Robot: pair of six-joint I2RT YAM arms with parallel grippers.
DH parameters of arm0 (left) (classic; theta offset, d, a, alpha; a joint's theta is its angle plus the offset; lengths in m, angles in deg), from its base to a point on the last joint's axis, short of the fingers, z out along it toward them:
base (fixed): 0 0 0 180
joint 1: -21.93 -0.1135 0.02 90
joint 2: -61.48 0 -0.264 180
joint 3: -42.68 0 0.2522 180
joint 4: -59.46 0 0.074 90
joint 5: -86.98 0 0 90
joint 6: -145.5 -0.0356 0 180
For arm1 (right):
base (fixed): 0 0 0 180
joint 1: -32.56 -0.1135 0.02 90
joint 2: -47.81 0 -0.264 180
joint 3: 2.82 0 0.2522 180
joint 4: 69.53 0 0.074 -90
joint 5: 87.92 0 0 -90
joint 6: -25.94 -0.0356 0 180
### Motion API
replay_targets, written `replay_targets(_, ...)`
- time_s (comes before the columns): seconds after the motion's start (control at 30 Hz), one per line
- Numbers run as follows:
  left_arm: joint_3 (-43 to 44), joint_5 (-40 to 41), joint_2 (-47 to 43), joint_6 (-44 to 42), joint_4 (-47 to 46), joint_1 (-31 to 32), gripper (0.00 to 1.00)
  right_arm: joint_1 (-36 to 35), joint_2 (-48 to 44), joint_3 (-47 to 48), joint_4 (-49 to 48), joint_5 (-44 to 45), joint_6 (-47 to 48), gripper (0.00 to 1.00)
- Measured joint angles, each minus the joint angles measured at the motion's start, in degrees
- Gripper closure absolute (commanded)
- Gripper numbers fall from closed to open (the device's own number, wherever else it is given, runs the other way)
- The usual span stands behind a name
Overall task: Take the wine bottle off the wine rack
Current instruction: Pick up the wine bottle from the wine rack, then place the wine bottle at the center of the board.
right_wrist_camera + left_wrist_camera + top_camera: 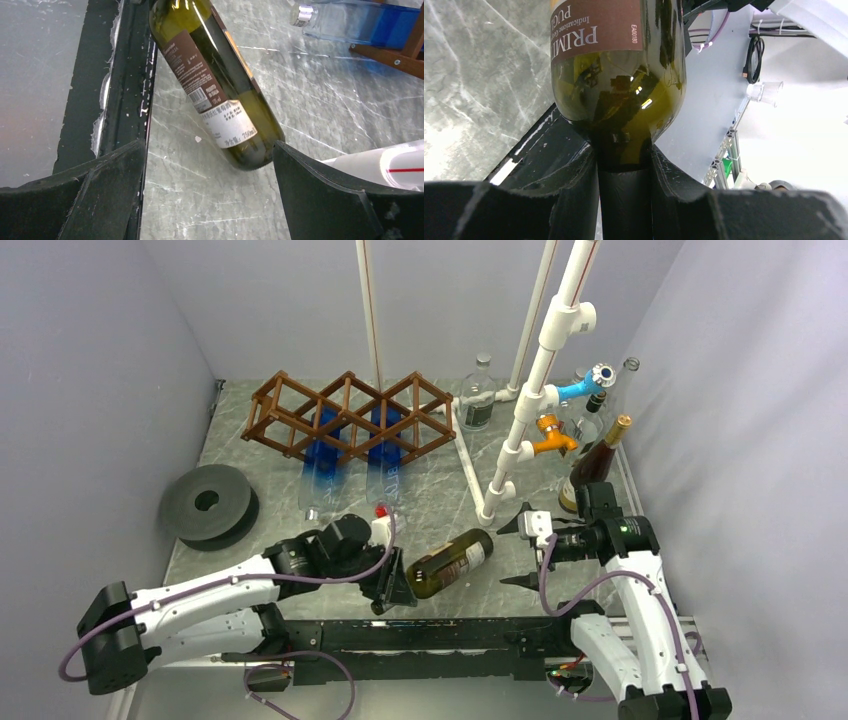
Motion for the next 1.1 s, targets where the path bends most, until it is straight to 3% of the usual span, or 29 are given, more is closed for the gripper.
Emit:
replay_targets(0.43, 4.9, -5.6, 11.7, 0.0, -5.1, 1.7, 1.00, -6.3, 0.1, -3.5, -7.5, 2.9, -4.2, 0.01)
replay_targets(0.7, 7.4, -7.7, 16.8, 0.2, -7.8, 1.8, 1.00, -13.8, 0.7, -6.1, -16.2, 6.6, -9.9, 0.01)
replay_targets(1.1, 15.2, -10.5, 25.7, 0.2, -7.6, 1.8, 1.00, -21.3, 0.6, -10.9, -24.4, 13.6, -14.2, 0.01)
